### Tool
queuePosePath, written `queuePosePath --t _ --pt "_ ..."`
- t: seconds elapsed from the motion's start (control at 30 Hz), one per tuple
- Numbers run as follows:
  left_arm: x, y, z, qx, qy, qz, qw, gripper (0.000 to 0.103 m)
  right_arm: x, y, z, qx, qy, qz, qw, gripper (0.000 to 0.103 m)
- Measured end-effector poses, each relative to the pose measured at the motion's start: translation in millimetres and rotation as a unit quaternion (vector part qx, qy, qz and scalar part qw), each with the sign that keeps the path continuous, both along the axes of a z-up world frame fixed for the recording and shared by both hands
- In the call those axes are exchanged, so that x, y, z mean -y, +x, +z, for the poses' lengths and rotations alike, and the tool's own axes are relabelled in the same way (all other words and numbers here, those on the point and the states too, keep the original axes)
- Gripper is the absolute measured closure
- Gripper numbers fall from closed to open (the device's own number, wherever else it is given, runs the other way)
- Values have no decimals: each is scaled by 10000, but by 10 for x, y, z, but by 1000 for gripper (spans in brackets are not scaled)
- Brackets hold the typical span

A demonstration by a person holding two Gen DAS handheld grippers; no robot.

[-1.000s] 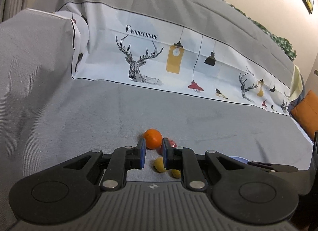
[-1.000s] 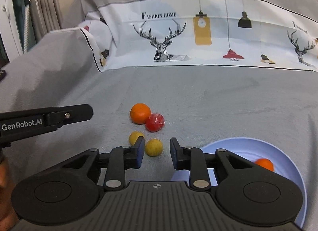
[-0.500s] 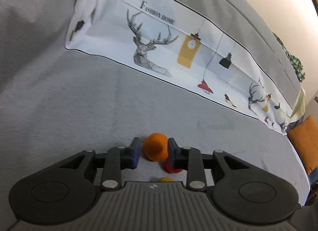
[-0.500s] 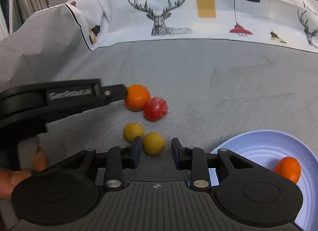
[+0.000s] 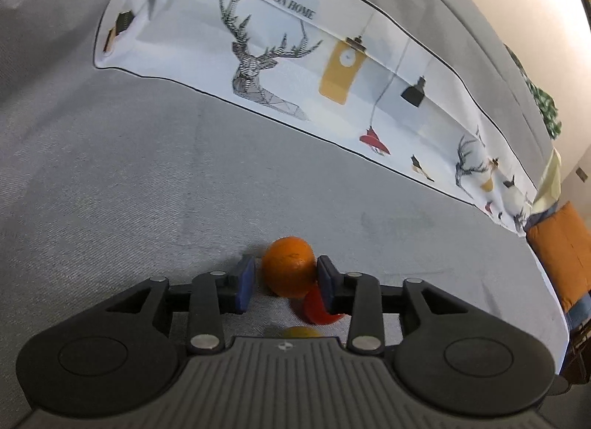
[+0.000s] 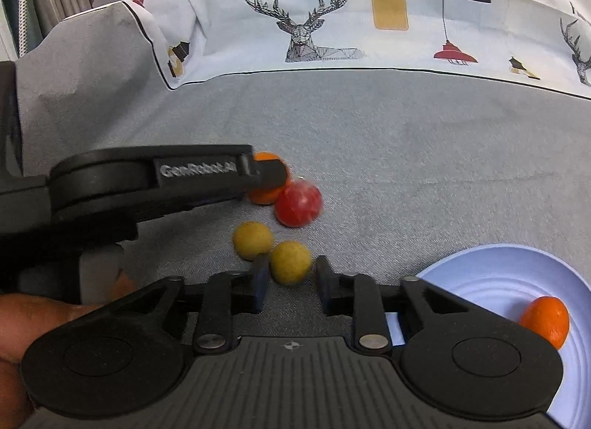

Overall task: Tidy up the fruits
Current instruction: 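Grasp a wrapped orange with the left gripper while the right grasps a yellow fruit, then carry the wrapped orange and yellow fruit in both grippers over the plate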

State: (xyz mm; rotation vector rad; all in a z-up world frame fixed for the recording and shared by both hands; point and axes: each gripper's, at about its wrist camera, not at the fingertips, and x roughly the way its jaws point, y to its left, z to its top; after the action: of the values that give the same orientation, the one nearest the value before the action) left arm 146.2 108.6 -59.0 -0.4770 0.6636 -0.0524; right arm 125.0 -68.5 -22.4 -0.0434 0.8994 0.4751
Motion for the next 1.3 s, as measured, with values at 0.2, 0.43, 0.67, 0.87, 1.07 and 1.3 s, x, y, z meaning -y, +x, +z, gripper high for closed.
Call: queuePosePath --t 0.2,0.43,0.67,0.87,1.07,1.3 --pt "47 -108 106 164 376 47 9991 71 5 -18 59 95 51 38 9999 77" --pt "-8 -449 328 248 516 405 9975 71 191 -208 294 435 178 244 9986 77" --pt "-18 -891 624 464 269 672 9963 71 459 -490 713 812 367 195 9958 77" --pt "142 -1163 832 633 346 433 9965 71 900 -858 1059 1126 475 103 9924 77" --pt "410 -1450 976 821 581 55 9949 71 1415 -1140 1161 1224 609 -267 9903 77" --pt "660 -1679 1028 858 661 -174 9940 71 1799 -1258 936 962 619 -774 9904 77"
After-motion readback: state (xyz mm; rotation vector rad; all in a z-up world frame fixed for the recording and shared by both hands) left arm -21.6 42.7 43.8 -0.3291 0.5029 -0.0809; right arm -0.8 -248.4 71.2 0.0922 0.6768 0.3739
